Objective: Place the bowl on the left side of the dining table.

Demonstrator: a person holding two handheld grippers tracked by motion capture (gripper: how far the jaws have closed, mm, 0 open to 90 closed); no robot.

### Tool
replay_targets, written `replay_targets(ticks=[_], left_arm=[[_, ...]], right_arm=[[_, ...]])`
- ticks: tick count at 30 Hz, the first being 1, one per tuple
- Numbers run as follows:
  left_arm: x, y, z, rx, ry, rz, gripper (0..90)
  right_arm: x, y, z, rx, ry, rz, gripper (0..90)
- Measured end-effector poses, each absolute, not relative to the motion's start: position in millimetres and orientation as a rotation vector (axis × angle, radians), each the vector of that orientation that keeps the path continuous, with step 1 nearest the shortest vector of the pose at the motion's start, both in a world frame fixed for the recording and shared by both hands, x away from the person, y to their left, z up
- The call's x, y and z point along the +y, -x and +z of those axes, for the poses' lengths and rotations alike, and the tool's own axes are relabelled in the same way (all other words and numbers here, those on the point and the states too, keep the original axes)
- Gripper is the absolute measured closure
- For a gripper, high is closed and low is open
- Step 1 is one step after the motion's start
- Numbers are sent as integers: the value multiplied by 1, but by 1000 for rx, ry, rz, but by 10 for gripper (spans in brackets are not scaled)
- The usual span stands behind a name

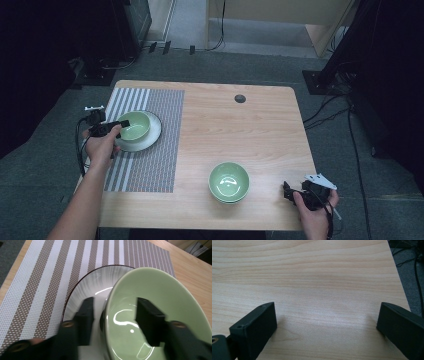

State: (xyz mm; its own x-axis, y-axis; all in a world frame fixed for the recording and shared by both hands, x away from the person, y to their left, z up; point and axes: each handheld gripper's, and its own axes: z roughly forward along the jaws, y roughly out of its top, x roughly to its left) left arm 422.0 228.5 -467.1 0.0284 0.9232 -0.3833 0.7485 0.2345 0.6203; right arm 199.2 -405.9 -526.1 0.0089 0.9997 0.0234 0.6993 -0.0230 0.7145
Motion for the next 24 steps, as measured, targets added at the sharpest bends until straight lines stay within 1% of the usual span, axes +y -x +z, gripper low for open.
replay_targets(ticks=[2,3,5,7,8,10,13,15,17,24], left_arm=[[226,-419,-466,1709,-1583,322,283],[225,-417,-465,1684,-1590,333,251],[223,-415,-464,1683,-1616,365,236],[223,-412,-463,1664,-1601,365,236],[221,-408,-461,1650,-1615,394,234],[221,-406,-460,1639,-1616,409,225],[222,-398,-455,1579,-1602,449,184],[223,-394,-452,1557,-1594,470,184],[224,-389,-449,1531,-1579,463,184],[227,-375,-449,1518,-1576,524,178]], right_arm=[[-406,-199,-526,1742,-1775,757,22],[-406,-199,-526,1742,-1775,757,21],[-406,-199,-526,1746,-1778,757,12],[-405,-199,-526,1750,-1776,757,10],[-405,-199,-526,1750,-1776,757,8],[-405,-199,-526,1754,-1777,755,0],[-405,-200,-526,1757,-1776,757,0],[-405,-200,-526,1757,-1776,757,0],[-405,-200,-526,1758,-1776,756,0],[-405,-200,-526,1758,-1775,756,0]])
